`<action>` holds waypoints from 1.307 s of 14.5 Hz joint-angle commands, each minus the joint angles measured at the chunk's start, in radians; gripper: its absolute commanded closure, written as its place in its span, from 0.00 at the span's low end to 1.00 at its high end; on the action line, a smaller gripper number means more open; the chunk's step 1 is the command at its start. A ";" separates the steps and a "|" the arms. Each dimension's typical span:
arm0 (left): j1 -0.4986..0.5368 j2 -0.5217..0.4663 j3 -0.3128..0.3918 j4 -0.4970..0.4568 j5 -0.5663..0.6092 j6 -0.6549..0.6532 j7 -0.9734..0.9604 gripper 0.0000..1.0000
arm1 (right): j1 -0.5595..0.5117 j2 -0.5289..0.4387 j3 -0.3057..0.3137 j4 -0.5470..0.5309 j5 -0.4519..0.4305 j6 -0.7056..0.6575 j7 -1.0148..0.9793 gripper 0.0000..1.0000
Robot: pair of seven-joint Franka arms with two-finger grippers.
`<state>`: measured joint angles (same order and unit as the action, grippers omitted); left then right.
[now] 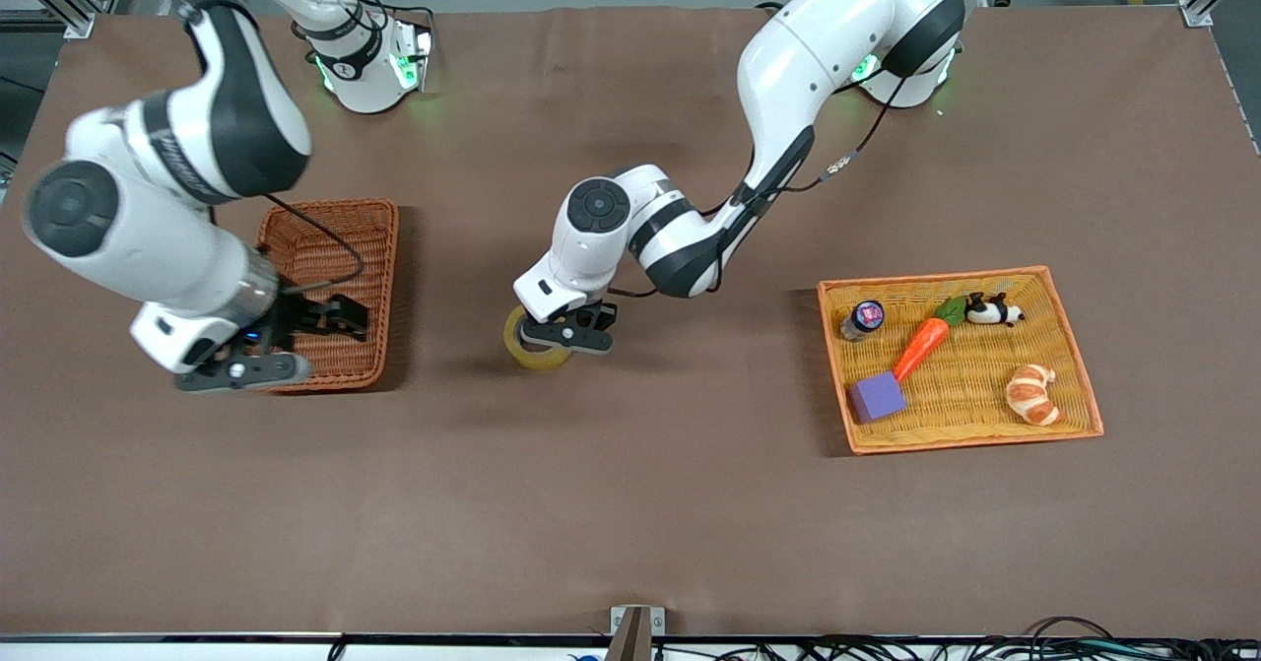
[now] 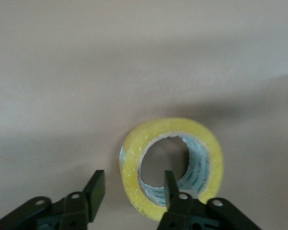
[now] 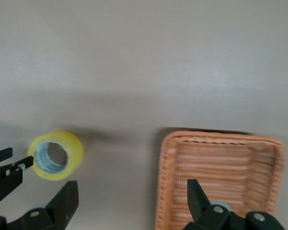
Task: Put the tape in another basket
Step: 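Grasp the tape with the right gripper while the left gripper releases it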
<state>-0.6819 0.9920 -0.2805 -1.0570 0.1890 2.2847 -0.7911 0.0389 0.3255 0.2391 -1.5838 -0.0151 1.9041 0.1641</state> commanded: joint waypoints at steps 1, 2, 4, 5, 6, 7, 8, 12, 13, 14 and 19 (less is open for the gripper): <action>0.065 -0.131 0.001 -0.038 -0.016 -0.140 0.016 0.23 | 0.031 0.038 0.028 -0.074 -0.020 0.119 0.061 0.00; 0.074 -0.154 0.009 -0.040 -0.007 -0.175 0.021 0.12 | 0.045 0.049 0.029 -0.135 -0.028 0.207 0.063 0.00; 0.155 -0.234 0.004 -0.060 -0.011 -0.249 0.052 0.00 | 0.068 0.052 0.029 -0.229 -0.028 0.333 0.075 0.00; 0.198 -0.286 0.000 -0.073 -0.019 -0.287 0.079 0.00 | 0.091 0.066 0.028 -0.248 -0.029 0.360 0.086 0.00; 0.234 -0.341 -0.003 -0.105 -0.025 -0.330 0.099 0.00 | 0.104 0.092 0.029 -0.246 -0.029 0.366 0.089 0.00; 0.257 -0.381 -0.002 -0.127 -0.028 -0.355 0.105 0.00 | 0.120 0.116 0.028 -0.246 -0.031 0.381 0.089 0.00; 0.295 -0.416 -0.003 -0.155 -0.028 -0.372 0.115 0.00 | 0.136 0.138 0.028 -0.248 -0.036 0.404 0.090 0.00; 0.387 -0.593 -0.002 -0.338 -0.060 -0.376 0.229 0.00 | 0.173 0.205 0.028 -0.251 -0.046 0.450 0.109 0.00; 0.418 -0.637 -0.002 -0.387 -0.074 -0.375 0.266 0.00 | 0.196 0.230 0.028 -0.252 -0.049 0.476 0.130 0.00; 0.448 -0.680 -0.002 -0.431 -0.088 -0.373 0.295 0.00 | 0.199 0.245 0.026 -0.254 -0.049 0.506 0.143 0.00; 0.626 -0.860 -0.003 -0.593 -0.201 -0.369 0.513 0.00 | 0.205 0.270 0.022 -0.313 -0.080 0.620 0.150 0.00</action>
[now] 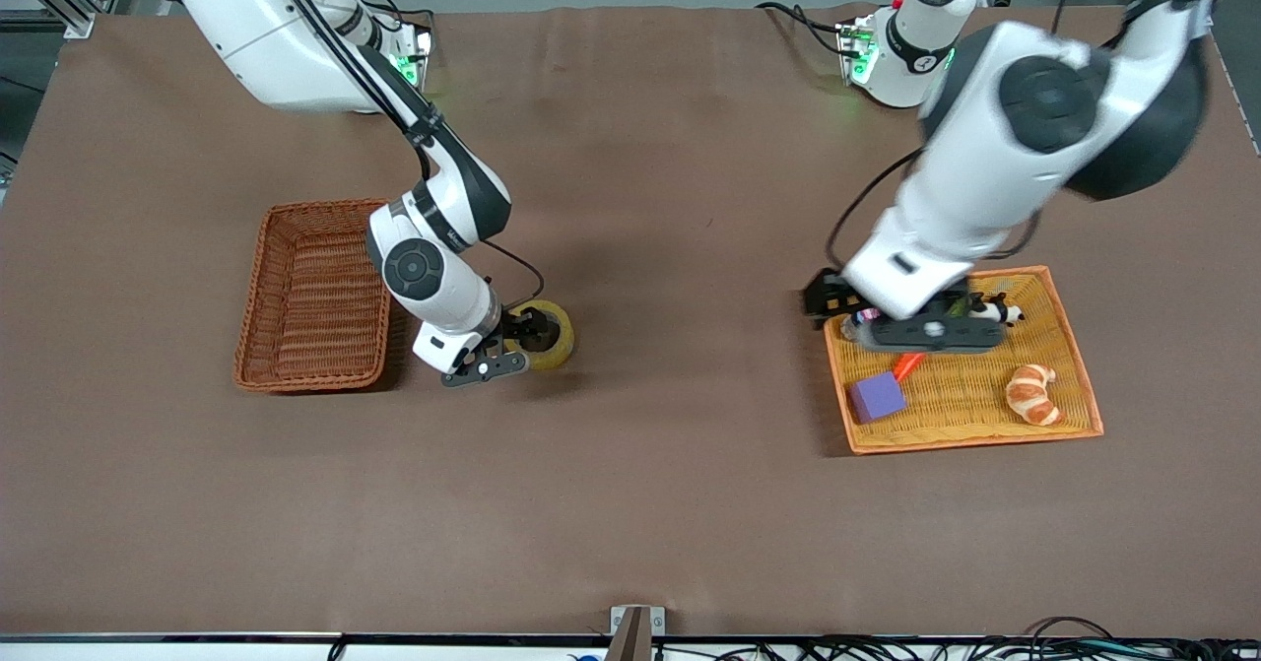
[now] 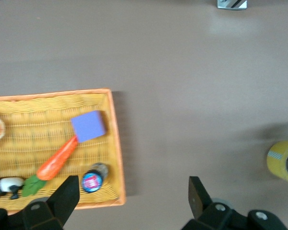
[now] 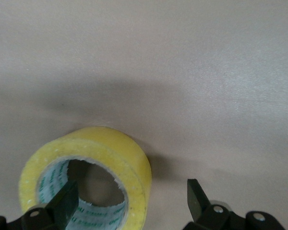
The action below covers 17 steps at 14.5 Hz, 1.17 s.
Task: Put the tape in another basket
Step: 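Grasp the tape with the right gripper while the left gripper releases it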
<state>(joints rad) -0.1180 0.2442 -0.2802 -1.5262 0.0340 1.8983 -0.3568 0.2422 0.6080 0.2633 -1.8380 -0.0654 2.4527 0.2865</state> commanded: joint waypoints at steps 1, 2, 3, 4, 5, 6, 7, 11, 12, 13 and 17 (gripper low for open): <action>0.082 -0.140 -0.002 -0.152 -0.049 0.016 0.103 0.00 | -0.003 -0.014 -0.002 -0.091 -0.039 0.107 0.026 0.00; 0.098 -0.158 -0.002 -0.172 -0.049 0.013 0.116 0.00 | -0.001 -0.014 -0.002 -0.104 -0.043 0.124 0.026 0.00; 0.107 -0.172 -0.001 -0.180 -0.049 0.008 0.121 0.00 | -0.001 -0.014 -0.002 -0.104 -0.045 0.124 0.026 0.00; 0.118 -0.177 -0.001 -0.181 -0.049 -0.004 0.122 0.00 | 0.002 -0.014 -0.002 -0.104 -0.045 0.124 0.025 0.01; 0.116 -0.175 0.004 -0.175 -0.049 -0.013 0.122 0.00 | -0.003 -0.014 -0.002 -0.104 -0.047 0.123 0.025 0.05; 0.112 -0.175 0.010 -0.172 -0.046 -0.018 0.119 0.00 | 0.002 -0.014 -0.002 -0.104 -0.050 0.120 0.025 0.13; 0.110 -0.177 0.015 -0.163 -0.042 -0.030 0.121 0.00 | 0.000 -0.014 -0.002 -0.103 -0.051 0.118 0.023 0.29; 0.068 -0.204 0.125 -0.126 -0.037 -0.145 0.142 0.01 | 0.003 -0.014 -0.002 -0.101 -0.051 0.117 0.026 0.76; 0.054 -0.218 0.154 -0.126 -0.039 -0.150 0.171 0.02 | 0.006 -0.016 -0.002 -0.101 -0.053 0.118 0.040 0.81; 0.049 -0.221 0.179 -0.123 -0.039 -0.153 0.199 0.02 | 0.014 -0.016 -0.004 -0.098 -0.054 0.118 0.104 0.96; 0.049 -0.215 0.207 -0.085 -0.036 -0.159 0.209 0.00 | -0.007 -0.023 0.005 -0.026 -0.105 0.004 0.198 1.00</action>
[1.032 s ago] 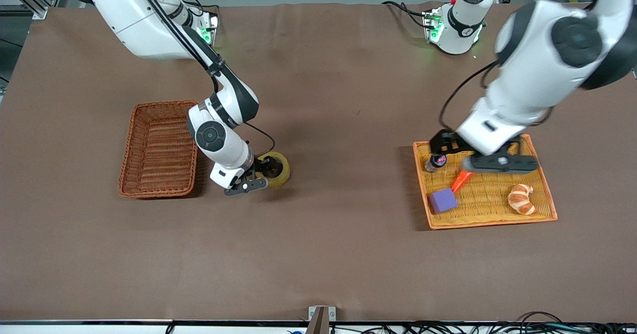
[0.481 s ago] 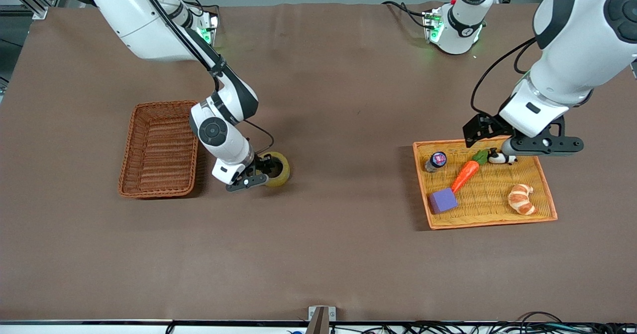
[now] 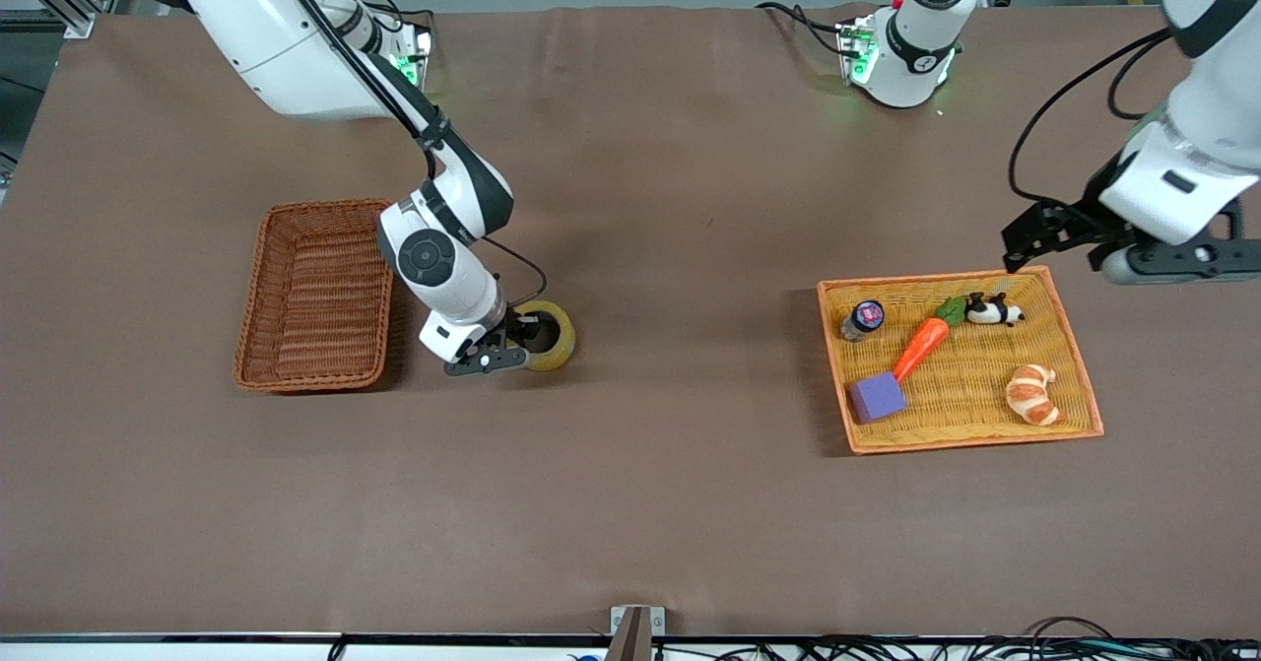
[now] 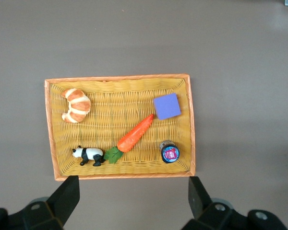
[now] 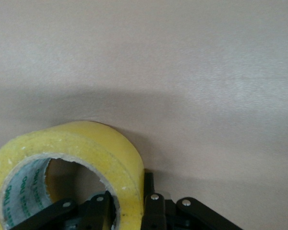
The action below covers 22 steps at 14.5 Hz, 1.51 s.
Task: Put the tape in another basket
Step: 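Lower the tape into the wicker basket and open the right gripper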
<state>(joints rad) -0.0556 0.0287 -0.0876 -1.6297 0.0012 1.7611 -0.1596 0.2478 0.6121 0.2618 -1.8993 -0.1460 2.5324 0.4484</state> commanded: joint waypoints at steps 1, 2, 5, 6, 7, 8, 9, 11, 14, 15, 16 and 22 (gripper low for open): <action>-0.013 -0.004 0.023 0.019 -0.003 -0.022 0.014 0.00 | -0.022 -0.047 0.010 0.057 -0.024 -0.133 0.036 1.00; -0.013 -0.007 0.029 0.019 -0.003 -0.025 0.014 0.00 | -0.036 -0.096 0.011 0.077 -0.024 -0.200 0.035 1.00; -0.021 -0.032 0.066 0.019 -0.003 -0.098 0.080 0.00 | -0.143 -0.248 0.010 0.074 -0.018 -0.372 -0.098 1.00; -0.021 -0.044 0.068 0.016 -0.003 -0.107 0.084 0.00 | -0.177 -0.290 0.004 0.065 -0.017 -0.407 -0.155 1.00; -0.021 -0.044 0.068 0.014 -0.003 -0.108 0.083 0.00 | -0.208 -0.328 -0.006 0.036 -0.017 -0.422 -0.213 1.00; -0.023 -0.040 0.065 0.014 -0.003 -0.108 0.080 0.00 | -0.225 -0.363 -0.044 -0.001 -0.018 -0.422 -0.287 1.00; -0.021 -0.038 0.062 0.014 -0.001 -0.103 0.080 0.00 | -0.225 -0.397 -0.112 -0.045 -0.017 -0.414 -0.383 1.00; -0.023 -0.032 0.060 0.011 -0.001 -0.077 0.077 0.00 | -0.226 -0.446 -0.206 -0.122 -0.017 -0.384 -0.526 1.00; -0.021 -0.015 0.058 0.011 0.000 -0.051 0.064 0.00 | -0.226 -0.505 -0.311 -0.317 -0.017 -0.209 -0.660 1.00; -0.018 -0.013 0.058 0.010 0.000 -0.037 0.066 0.00 | -0.226 -0.523 -0.335 -0.381 -0.017 -0.146 -0.690 1.00; -0.020 -0.010 0.058 0.010 0.000 -0.022 0.064 0.01 | -0.226 -0.537 -0.341 -0.436 -0.015 -0.105 -0.697 1.00; -0.020 -0.018 0.023 -0.012 0.029 -0.008 -0.018 0.01 | -0.226 -0.526 -0.345 -0.648 -0.015 0.192 -0.698 0.92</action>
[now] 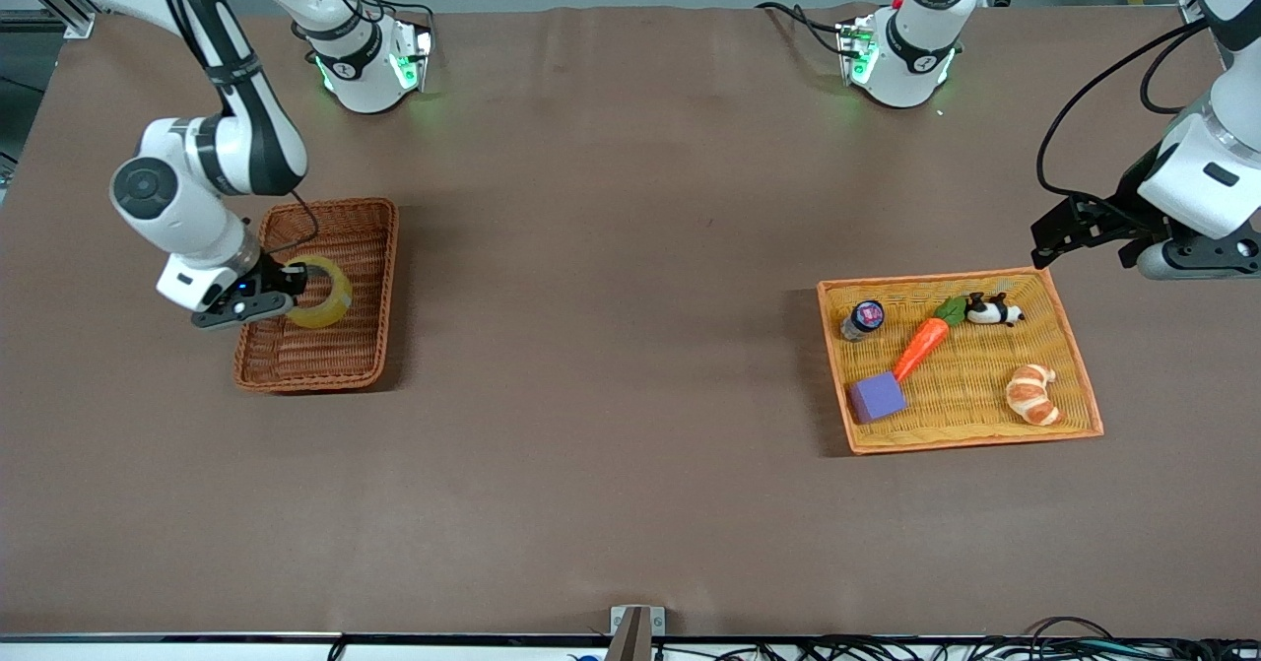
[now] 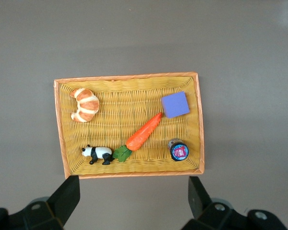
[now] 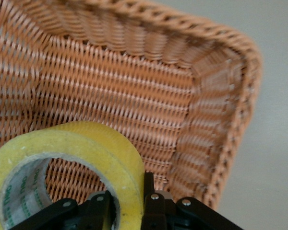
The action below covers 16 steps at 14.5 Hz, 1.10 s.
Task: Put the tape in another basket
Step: 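Lower the tape into the wicker basket and open the right gripper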
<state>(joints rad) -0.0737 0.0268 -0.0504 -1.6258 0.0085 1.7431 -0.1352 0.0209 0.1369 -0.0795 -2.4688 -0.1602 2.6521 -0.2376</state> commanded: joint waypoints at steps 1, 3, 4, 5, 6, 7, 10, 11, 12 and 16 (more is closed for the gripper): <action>-0.006 -0.022 -0.014 -0.016 0.022 0.010 -0.055 0.01 | -0.001 -0.046 -0.006 -0.081 -0.002 0.077 -0.014 0.90; -0.002 -0.021 -0.029 -0.016 0.022 0.013 -0.058 0.01 | -0.002 -0.016 -0.006 -0.076 -0.002 0.100 -0.016 0.74; 0.002 -0.021 -0.031 -0.016 0.022 0.013 -0.058 0.01 | -0.002 -0.008 -0.008 -0.076 -0.002 0.115 -0.017 0.52; 0.000 -0.021 -0.031 -0.016 0.022 0.015 -0.064 0.01 | -0.005 -0.010 -0.008 -0.075 -0.002 0.114 -0.016 0.29; -0.005 -0.022 -0.032 -0.019 0.022 0.013 -0.075 0.01 | -0.007 -0.013 -0.009 -0.067 -0.004 0.106 -0.014 0.00; -0.005 -0.024 -0.040 -0.031 0.022 0.013 -0.095 0.01 | -0.007 -0.016 -0.008 -0.046 -0.004 0.103 -0.011 0.00; 0.006 -0.025 -0.066 -0.040 0.022 0.013 -0.112 0.01 | -0.006 -0.034 -0.005 0.048 -0.004 -0.015 0.000 0.00; 0.006 -0.027 -0.066 -0.039 0.022 0.013 -0.112 0.01 | -0.004 -0.060 -0.003 0.076 -0.002 -0.065 0.004 0.00; 0.008 -0.027 -0.066 -0.039 0.022 0.013 -0.112 0.01 | -0.002 -0.086 0.000 0.103 -0.002 -0.108 0.020 0.00; 0.009 -0.027 -0.063 -0.032 0.021 0.013 -0.109 0.01 | -0.021 -0.112 0.084 0.348 -0.002 -0.419 0.155 0.00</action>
<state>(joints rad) -0.0730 0.0234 -0.1066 -1.6420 0.0098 1.7450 -0.2366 0.0186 0.0369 -0.0529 -2.2415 -0.1599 2.3847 -0.1437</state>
